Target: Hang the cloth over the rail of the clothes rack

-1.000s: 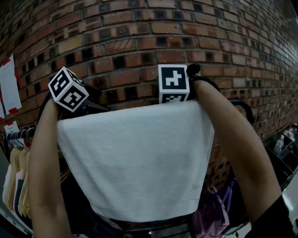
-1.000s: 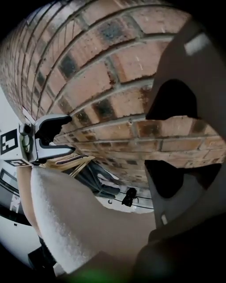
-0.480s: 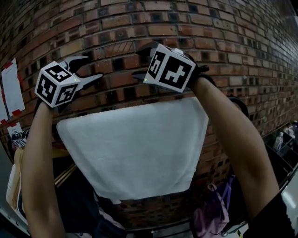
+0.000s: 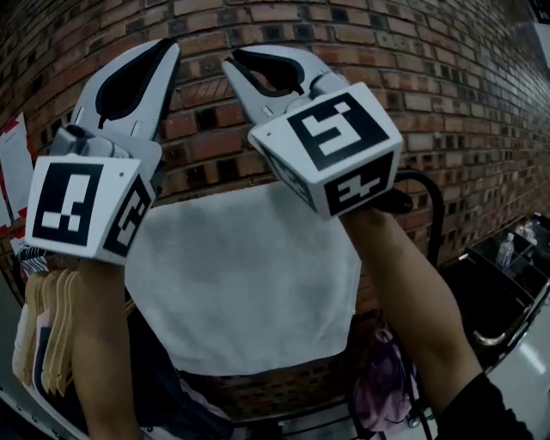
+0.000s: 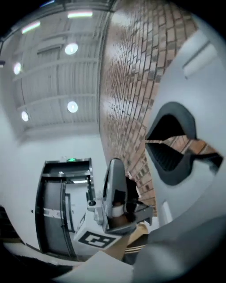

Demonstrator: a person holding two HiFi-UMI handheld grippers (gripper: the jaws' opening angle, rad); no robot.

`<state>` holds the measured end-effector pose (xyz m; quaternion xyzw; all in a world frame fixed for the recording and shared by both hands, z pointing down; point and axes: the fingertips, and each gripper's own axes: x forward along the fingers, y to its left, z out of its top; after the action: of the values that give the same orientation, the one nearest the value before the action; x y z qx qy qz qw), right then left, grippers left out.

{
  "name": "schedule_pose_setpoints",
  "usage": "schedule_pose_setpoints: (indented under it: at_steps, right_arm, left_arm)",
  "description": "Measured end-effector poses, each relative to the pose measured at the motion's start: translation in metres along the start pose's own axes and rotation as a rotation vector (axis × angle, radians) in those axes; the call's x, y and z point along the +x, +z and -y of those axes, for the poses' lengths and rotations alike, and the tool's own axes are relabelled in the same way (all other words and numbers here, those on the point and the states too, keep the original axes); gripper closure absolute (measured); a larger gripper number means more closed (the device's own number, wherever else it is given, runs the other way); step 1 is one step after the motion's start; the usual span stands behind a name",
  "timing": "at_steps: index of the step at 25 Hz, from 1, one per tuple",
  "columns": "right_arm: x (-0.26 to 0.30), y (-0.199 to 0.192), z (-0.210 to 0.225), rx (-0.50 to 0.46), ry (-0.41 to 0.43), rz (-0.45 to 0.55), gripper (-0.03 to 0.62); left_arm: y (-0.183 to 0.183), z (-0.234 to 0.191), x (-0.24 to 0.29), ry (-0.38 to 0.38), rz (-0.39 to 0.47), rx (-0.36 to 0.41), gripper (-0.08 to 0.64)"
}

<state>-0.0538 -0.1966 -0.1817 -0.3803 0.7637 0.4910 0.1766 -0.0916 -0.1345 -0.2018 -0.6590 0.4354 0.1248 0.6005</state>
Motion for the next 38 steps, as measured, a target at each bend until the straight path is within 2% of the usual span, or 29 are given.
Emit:
schedule_pose_setpoints:
  at_steps: [1, 3, 5, 8, 12, 15, 17, 19, 23, 27, 30, 38]
  right_arm:
    - [-0.016, 0.009, -0.004, 0.040, -0.036, 0.043, 0.588]
    - [-0.053, 0.021, -0.025, 0.094, -0.077, 0.127, 0.589]
    - [-0.090, 0.011, -0.056, 0.165, -0.079, 0.137, 0.589]
    - [-0.135, -0.032, -0.108, 0.281, -0.048, 0.023, 0.589]
    - [-0.188, -0.087, -0.169, 0.370, -0.003, -0.163, 0.589]
    - [-0.235, -0.128, -0.211, 0.485, 0.012, -0.318, 0.588]
    - [-0.262, -0.151, -0.231, 0.554, -0.004, -0.398, 0.588]
    - [-0.282, -0.167, -0.247, 0.606, -0.016, -0.453, 0.588]
    - [-0.311, -0.179, -0.272, 0.638, -0.019, -0.518, 0.588]
    - [-0.332, -0.189, -0.288, 0.646, -0.014, -0.580, 0.588]
    - [-0.340, -0.194, -0.300, 0.657, 0.001, -0.604, 0.588]
    - [-0.342, -0.197, -0.307, 0.674, 0.020, -0.611, 0.588]
  left_arm:
    - [0.012, 0.009, -0.013, 0.026, 0.023, -0.015, 0.552]
    - [0.023, 0.035, -0.044, 0.068, 0.036, -0.051, 0.552]
    - [0.015, 0.073, -0.075, 0.077, 0.016, -0.113, 0.552]
    - [-0.027, 0.129, -0.128, 0.088, -0.108, -0.235, 0.552]
    - [-0.080, 0.198, -0.191, 0.084, -0.305, -0.395, 0.552]
    - [-0.102, 0.253, -0.232, 0.061, -0.454, -0.530, 0.552]
    - [-0.109, 0.281, -0.252, 0.041, -0.519, -0.582, 0.552]
    - [-0.113, 0.304, -0.268, 0.025, -0.566, -0.604, 0.552]
    - [-0.125, 0.336, -0.299, 0.015, -0.670, -0.621, 0.552]
    - [-0.140, 0.358, -0.323, 0.038, -0.757, -0.704, 0.552]
    - [-0.141, 0.364, -0.331, 0.059, -0.776, -0.730, 0.552]
    - [-0.139, 0.371, -0.329, 0.040, -0.775, -0.723, 0.552]
